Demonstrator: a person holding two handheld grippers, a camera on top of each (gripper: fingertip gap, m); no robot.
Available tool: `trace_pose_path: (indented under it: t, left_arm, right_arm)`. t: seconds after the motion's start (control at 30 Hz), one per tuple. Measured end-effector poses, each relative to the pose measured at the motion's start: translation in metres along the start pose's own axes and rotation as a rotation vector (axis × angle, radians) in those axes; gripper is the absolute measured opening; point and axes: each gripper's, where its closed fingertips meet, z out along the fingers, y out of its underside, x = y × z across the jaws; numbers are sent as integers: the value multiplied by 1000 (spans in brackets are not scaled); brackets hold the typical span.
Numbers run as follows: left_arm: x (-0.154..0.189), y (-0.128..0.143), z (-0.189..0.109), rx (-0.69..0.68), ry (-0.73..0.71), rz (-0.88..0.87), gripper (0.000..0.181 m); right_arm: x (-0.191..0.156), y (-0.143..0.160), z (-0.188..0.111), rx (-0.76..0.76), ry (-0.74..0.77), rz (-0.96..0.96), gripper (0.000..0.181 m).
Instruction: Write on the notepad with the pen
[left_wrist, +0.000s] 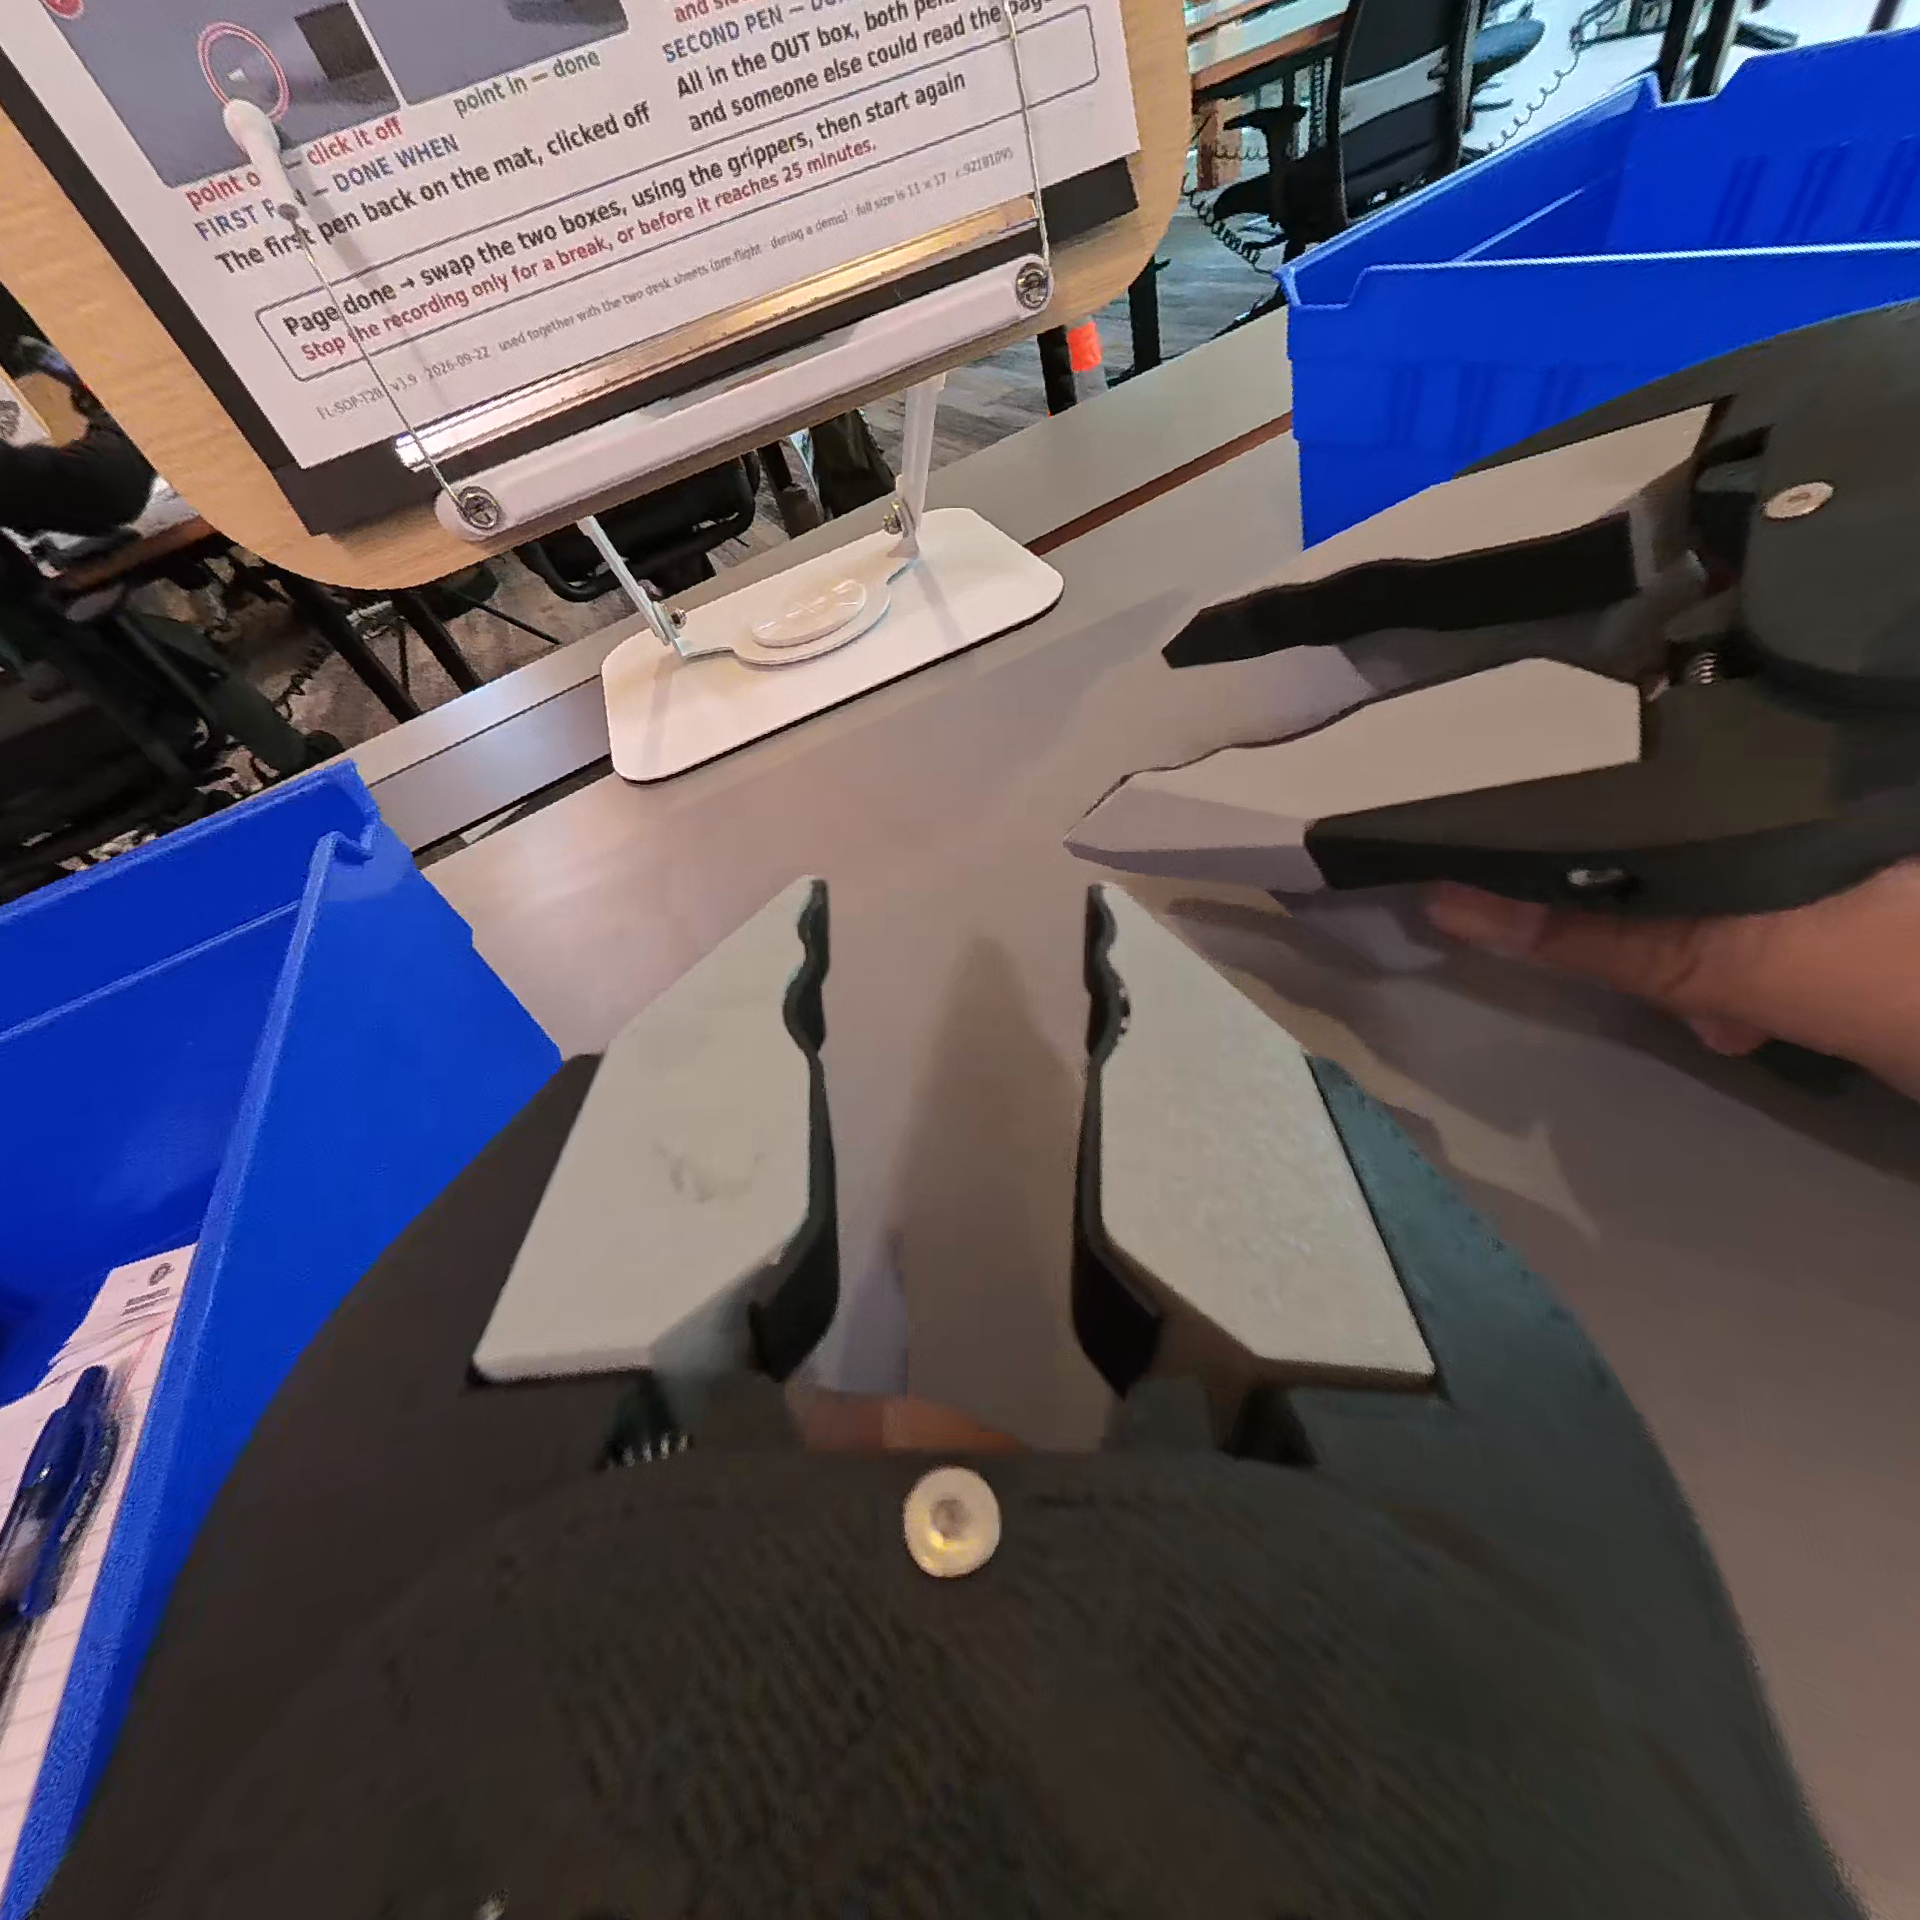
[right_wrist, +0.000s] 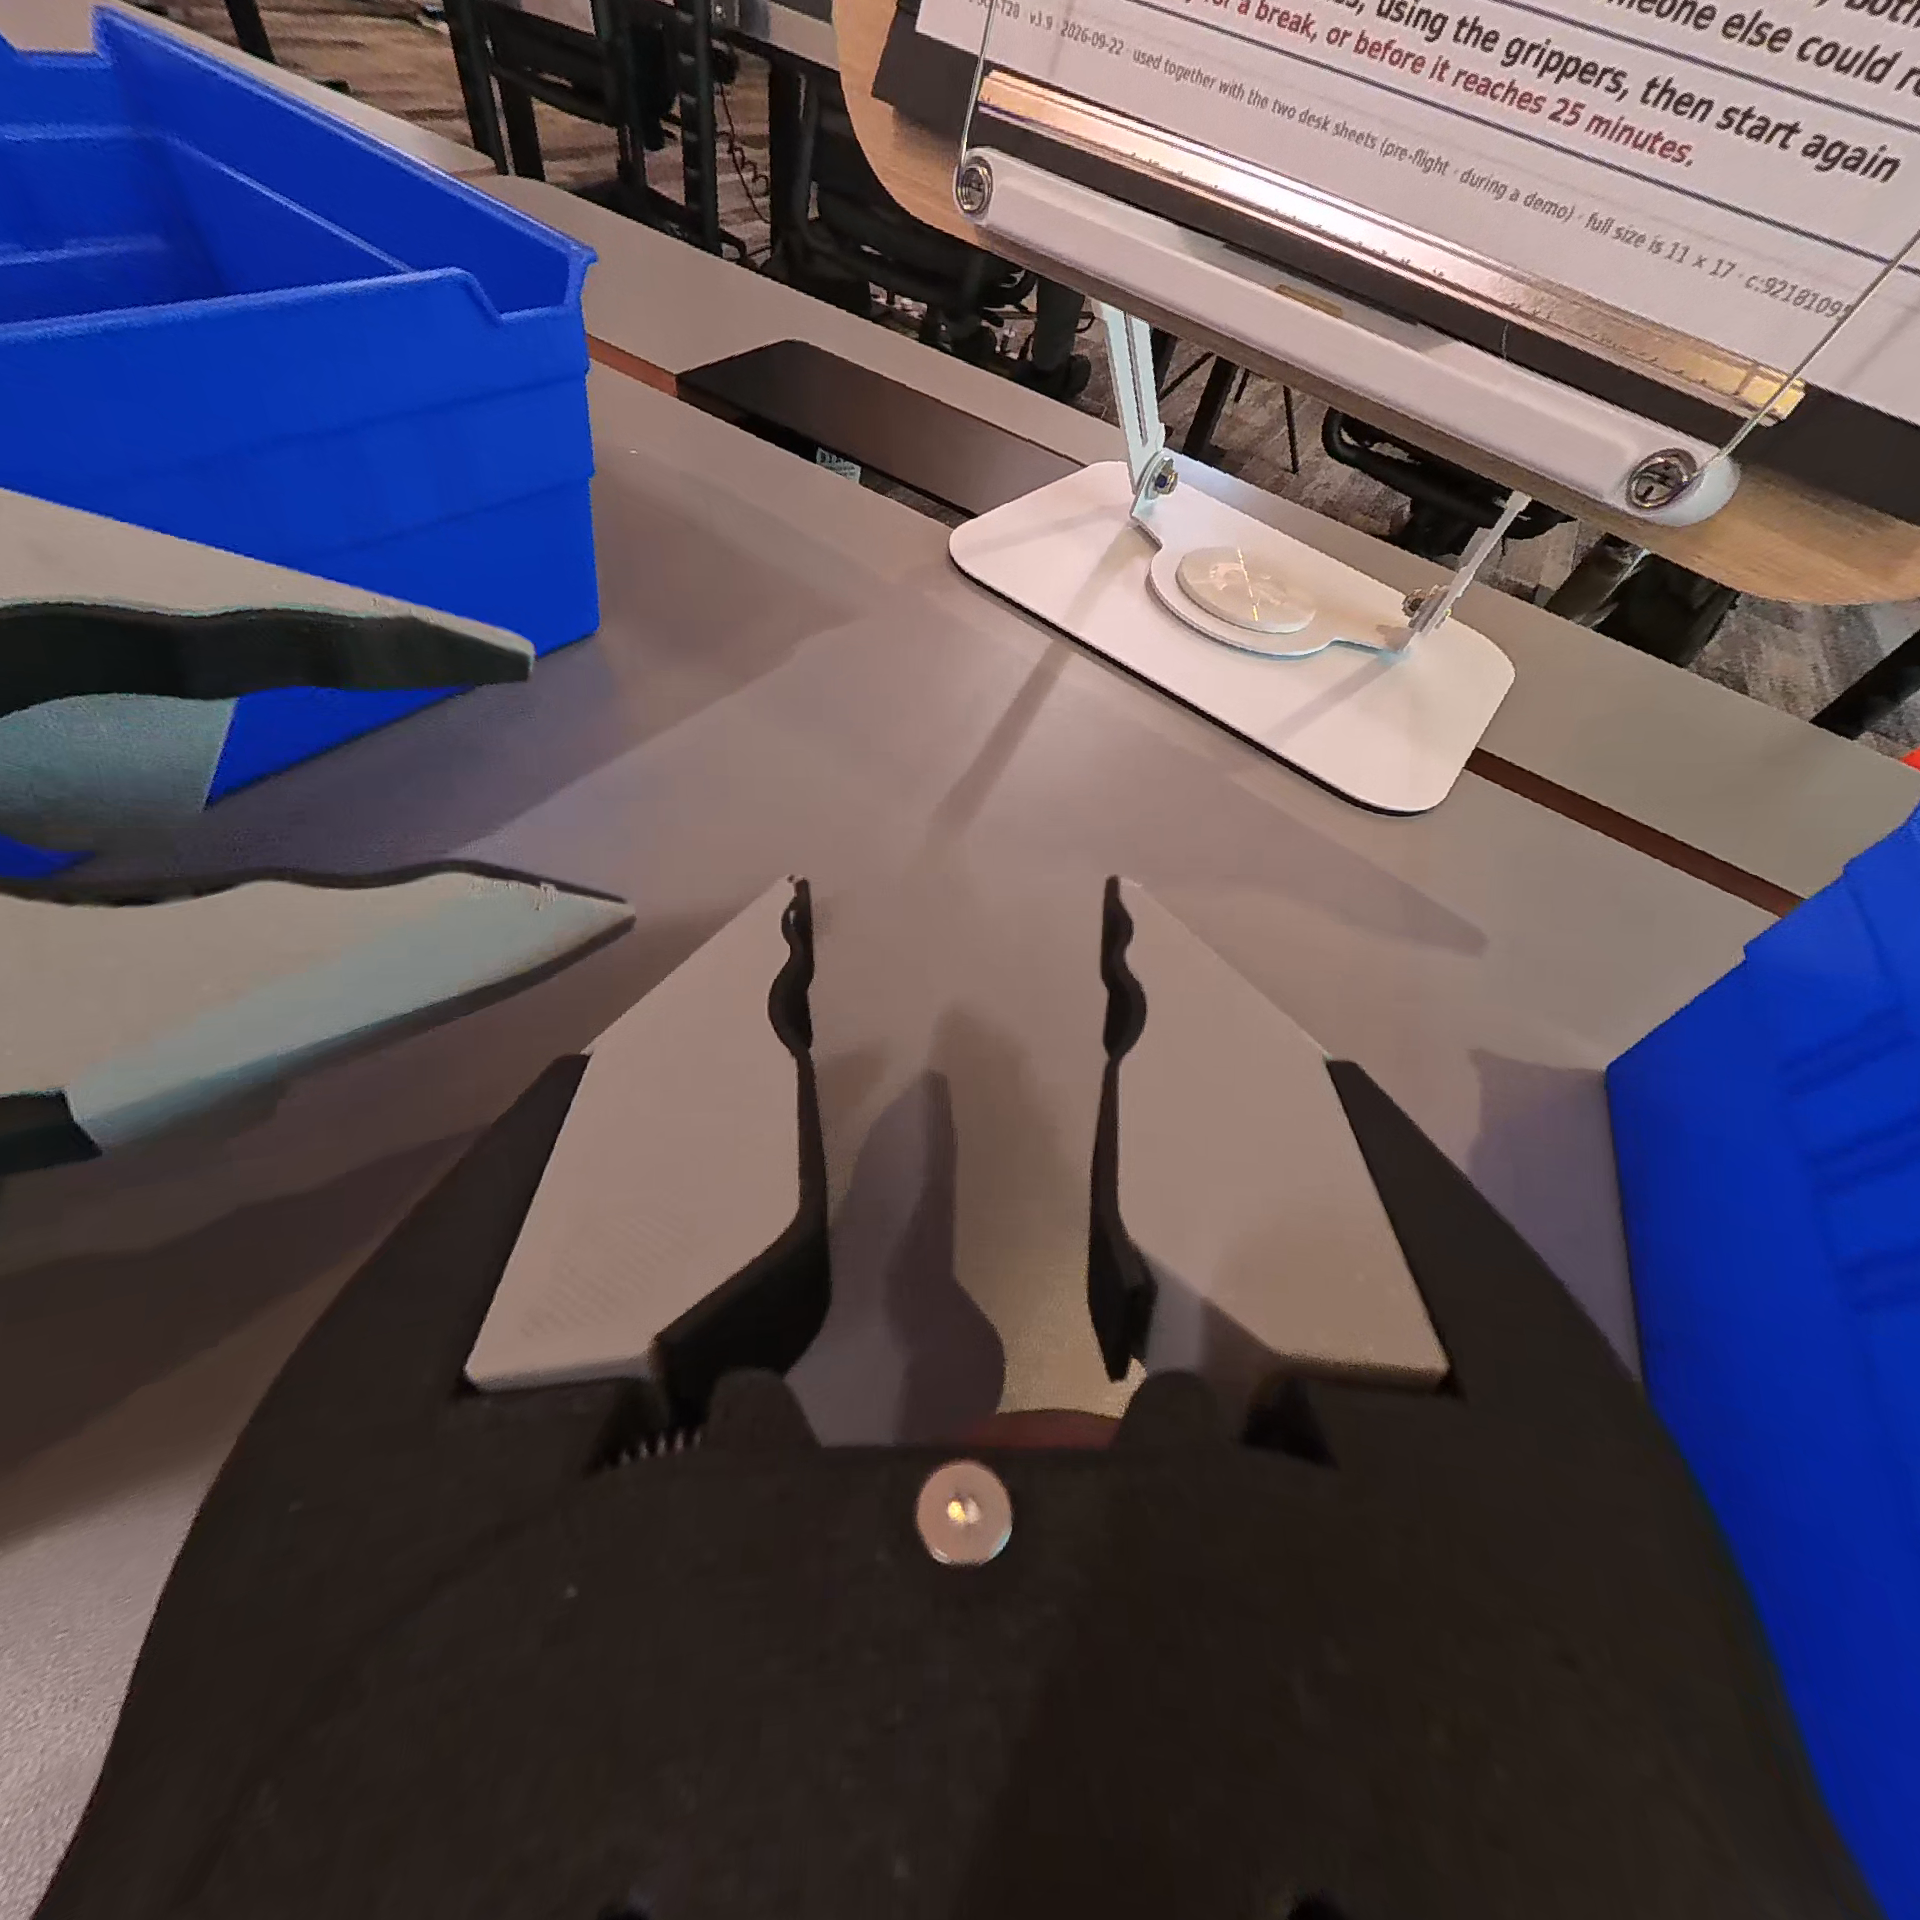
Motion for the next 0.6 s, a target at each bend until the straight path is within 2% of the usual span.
trace_pose_path:
  t: [0.13, 0.2, 0.23, 0.27, 0.3, 0.37, 0.43, 0.47, 0.53, 0.6]
  left_arm:
    - [-5, 0, 1, -5, -32, -14, 70]
    - [-6, 1, 2, -9, -40, -18, 73]
    - [-6, 0, 1, -3, -36, -18, 65]
    - [-6, -1, 0, 10, -33, -13, 40]
    - [-5, -3, -1, 20, -24, -3, 0]
    - [-1, -4, -2, 22, 8, 0, 0]
    - [0, -2, -1, 18, 13, -10, 0]
    - [-1, -3, -1, 23, 5, -8, 4]
    - [0, -4, -2, 29, 0, 3, 29]
    - [1, -5, -2, 35, -6, 13, 32]
  right_arm:
    - [0, 2, 2, -14, 1, -5, 65]
    - [-1, 2, 2, -16, 0, -10, 66]
    - [-3, 1, 1, -10, -15, -17, 57]
    - [-9, 0, 0, -2, -50, -29, 20]
    - [-13, 0, -1, 0, -73, -34, 0]
    - [-13, 1, -1, -7, -72, -35, 0]
    - [-12, 2, 0, -11, -62, -29, 15]
    - [-11, 2, 0, -12, -62, -25, 21]
    - [-11, 2, 0, -11, -68, -16, 23]
    - [-11, 2, 0, -12, -71, -10, 23]
